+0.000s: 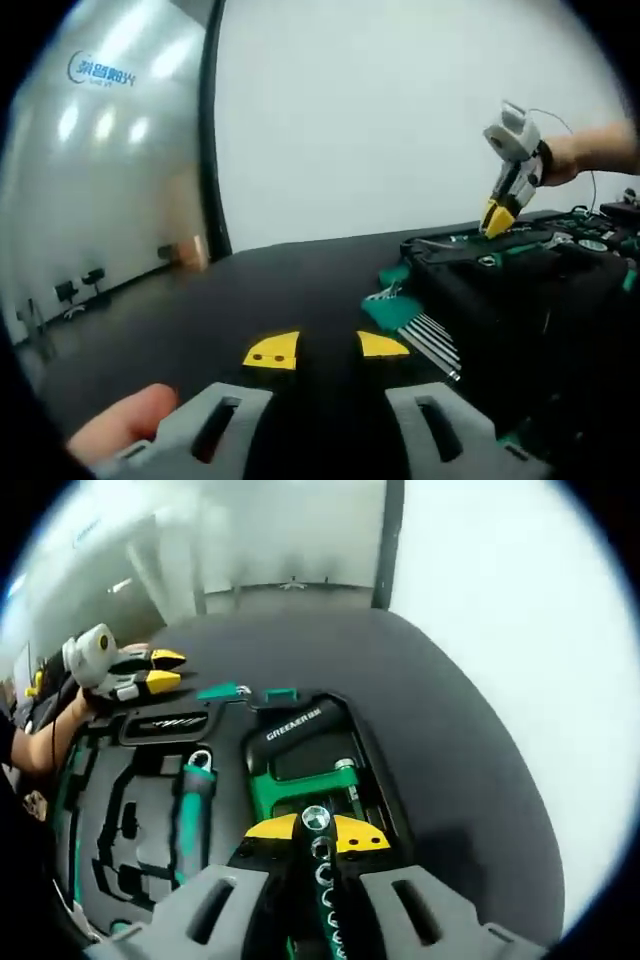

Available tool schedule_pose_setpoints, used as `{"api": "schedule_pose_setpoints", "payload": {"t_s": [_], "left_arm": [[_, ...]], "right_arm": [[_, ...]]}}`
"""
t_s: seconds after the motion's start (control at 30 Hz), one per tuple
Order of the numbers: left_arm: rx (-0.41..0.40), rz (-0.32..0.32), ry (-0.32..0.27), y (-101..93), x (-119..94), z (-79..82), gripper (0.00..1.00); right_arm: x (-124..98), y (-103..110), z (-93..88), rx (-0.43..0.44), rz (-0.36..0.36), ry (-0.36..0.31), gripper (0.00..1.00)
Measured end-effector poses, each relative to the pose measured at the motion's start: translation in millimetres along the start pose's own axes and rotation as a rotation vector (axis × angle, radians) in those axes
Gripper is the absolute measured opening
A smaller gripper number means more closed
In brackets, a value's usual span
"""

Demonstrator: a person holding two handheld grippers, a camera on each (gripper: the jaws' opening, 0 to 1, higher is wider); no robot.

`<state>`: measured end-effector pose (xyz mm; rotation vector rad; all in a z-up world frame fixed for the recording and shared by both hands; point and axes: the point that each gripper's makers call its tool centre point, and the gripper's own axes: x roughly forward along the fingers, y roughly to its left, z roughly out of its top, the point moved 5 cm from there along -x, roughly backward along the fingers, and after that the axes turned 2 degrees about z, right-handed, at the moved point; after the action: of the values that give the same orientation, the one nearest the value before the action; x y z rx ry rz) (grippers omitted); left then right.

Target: Pick up the tools and put them into their designated positions in the toolbox.

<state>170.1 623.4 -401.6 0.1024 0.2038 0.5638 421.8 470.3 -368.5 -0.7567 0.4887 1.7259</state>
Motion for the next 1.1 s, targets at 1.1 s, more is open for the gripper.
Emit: {"api": "schedule_pose_setpoints", "payload": {"t_s": [1.1], "left_arm": [[0.015, 0.022, 0.037, -1.1, -1.5, -3.9, 0.15]], "right_arm": [[7.0, -4.9, 28.2, -0.306, 0.049, 0.361, 0.00]]}}
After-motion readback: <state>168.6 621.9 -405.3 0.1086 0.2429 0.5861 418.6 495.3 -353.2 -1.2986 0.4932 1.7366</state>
